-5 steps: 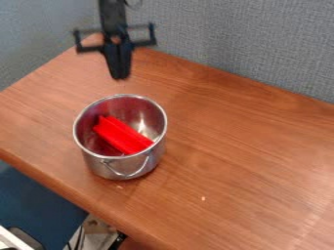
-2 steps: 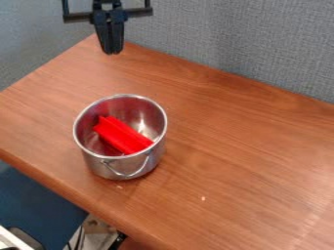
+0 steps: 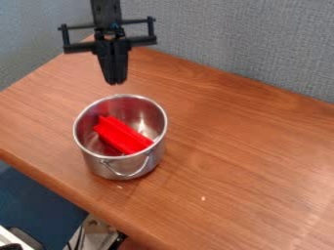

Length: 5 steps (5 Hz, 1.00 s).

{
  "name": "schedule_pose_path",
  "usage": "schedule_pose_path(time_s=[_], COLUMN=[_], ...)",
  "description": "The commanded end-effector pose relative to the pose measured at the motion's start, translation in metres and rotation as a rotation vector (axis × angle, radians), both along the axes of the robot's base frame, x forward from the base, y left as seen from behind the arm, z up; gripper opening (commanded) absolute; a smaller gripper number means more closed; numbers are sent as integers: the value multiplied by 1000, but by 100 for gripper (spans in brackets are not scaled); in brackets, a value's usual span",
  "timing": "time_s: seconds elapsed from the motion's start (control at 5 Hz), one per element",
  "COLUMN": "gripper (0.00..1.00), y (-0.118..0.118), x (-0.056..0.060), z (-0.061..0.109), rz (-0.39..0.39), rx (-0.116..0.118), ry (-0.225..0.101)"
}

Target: Put the red object in the metal pot

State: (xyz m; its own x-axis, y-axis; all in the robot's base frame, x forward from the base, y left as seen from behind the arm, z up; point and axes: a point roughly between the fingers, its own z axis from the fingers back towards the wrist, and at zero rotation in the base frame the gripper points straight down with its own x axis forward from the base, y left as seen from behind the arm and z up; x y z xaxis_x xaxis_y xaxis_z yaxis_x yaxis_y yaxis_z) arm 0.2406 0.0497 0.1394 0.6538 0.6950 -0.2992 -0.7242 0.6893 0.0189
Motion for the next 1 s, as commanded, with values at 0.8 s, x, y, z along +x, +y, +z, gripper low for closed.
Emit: schedule_pose_path(time_s=[0.8], gripper=[0], y=[2], x=[-14], z=[-21], rz=[471], rx=[119], ry=[-69])
